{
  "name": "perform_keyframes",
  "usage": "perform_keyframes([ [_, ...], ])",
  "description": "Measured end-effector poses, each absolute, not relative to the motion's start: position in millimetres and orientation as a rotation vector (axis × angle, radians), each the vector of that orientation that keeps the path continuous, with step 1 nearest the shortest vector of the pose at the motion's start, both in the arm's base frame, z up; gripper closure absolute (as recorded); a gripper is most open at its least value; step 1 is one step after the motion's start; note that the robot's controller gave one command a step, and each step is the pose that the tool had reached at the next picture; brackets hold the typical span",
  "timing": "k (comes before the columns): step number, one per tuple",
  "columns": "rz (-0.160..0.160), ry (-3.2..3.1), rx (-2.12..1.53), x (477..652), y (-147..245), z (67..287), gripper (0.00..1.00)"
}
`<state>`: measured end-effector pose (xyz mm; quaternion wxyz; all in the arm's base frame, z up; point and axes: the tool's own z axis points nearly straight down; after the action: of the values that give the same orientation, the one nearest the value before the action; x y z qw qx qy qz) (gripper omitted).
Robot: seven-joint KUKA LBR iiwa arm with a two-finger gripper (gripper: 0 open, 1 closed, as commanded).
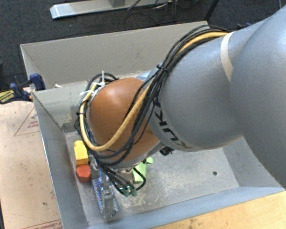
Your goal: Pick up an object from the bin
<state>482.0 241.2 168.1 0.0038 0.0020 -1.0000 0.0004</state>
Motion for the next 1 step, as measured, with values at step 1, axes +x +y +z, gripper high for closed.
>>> perform_keyframes([
  [1,-0.006,-3.073,0.706,512.8,202.2,72.8,0.0],
])
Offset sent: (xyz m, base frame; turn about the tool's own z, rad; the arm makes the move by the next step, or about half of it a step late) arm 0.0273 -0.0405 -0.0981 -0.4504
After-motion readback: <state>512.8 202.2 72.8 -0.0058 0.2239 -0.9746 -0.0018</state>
